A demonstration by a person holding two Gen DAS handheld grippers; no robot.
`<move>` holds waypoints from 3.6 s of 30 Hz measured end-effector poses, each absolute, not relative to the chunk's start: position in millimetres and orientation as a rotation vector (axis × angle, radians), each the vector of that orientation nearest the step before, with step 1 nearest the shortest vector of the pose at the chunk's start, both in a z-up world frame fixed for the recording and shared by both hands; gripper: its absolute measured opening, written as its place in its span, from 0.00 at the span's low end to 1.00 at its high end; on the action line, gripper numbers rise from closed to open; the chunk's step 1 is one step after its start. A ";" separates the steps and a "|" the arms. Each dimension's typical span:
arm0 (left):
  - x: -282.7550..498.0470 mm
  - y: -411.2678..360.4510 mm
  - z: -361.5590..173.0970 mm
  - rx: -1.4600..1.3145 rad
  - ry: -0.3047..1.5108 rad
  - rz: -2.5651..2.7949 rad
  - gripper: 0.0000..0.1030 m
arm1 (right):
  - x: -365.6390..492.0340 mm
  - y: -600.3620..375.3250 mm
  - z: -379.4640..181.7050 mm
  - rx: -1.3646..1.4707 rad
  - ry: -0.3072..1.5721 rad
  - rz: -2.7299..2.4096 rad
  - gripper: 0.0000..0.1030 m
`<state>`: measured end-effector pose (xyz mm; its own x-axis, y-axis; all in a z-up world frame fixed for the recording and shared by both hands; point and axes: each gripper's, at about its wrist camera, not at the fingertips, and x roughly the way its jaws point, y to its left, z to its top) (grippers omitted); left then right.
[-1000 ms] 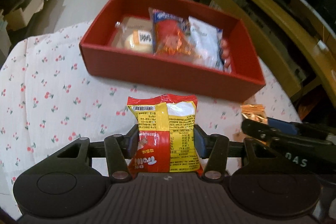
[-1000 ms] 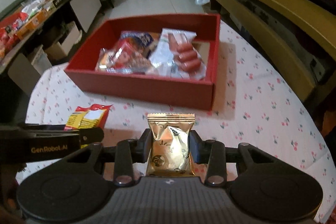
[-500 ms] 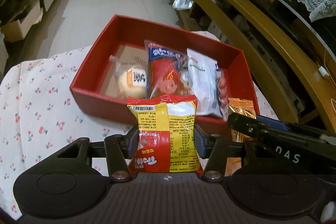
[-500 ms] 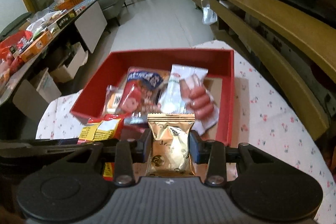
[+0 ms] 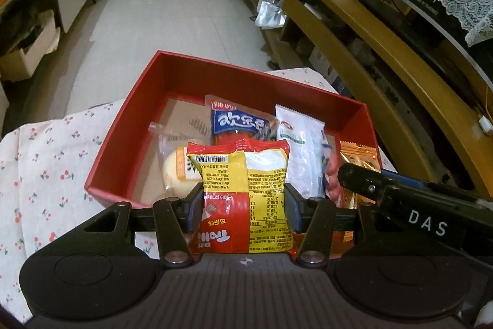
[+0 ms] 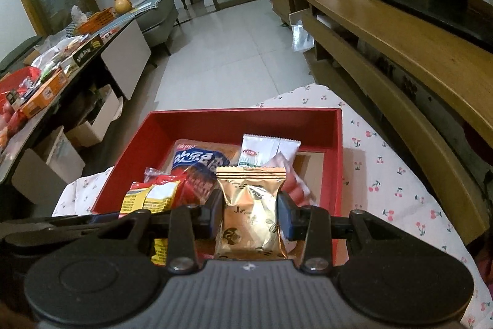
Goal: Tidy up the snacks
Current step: 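Carry the yellow-red bag and gold sachet into the red box and release both, then grasp the wrapped round cake with the left tool while the right tool grasps the white pouch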
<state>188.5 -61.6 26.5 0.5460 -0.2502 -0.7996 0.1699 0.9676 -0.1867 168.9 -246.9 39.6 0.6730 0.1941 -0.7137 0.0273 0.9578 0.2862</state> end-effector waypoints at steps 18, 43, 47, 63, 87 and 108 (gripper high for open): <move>222.4 -67.2 9.8 -0.066 0.952 -0.215 0.57 | 209.1 -246.0 19.6 0.276 0.834 0.076 0.63; 226.6 -57.2 16.5 -0.110 0.927 -0.197 0.79 | 222.1 -254.8 10.4 0.286 0.843 0.023 0.79; 221.4 -54.9 22.7 -0.118 0.919 -0.201 0.79 | 216.2 -254.4 17.1 0.298 0.828 0.029 0.79; 156.0 -31.0 34.9 -0.129 0.957 -0.225 0.82 | 152.9 -239.7 37.4 0.288 0.833 0.089 0.79; 16.1 4.5 -15.1 -0.070 1.167 -0.257 0.84 | 32.0 -204.7 13.1 0.209 0.991 0.232 0.79; 11.6 18.7 -23.1 -0.100 1.201 -0.263 0.60 | 3.1 -207.9 -3.7 0.231 1.112 0.229 0.82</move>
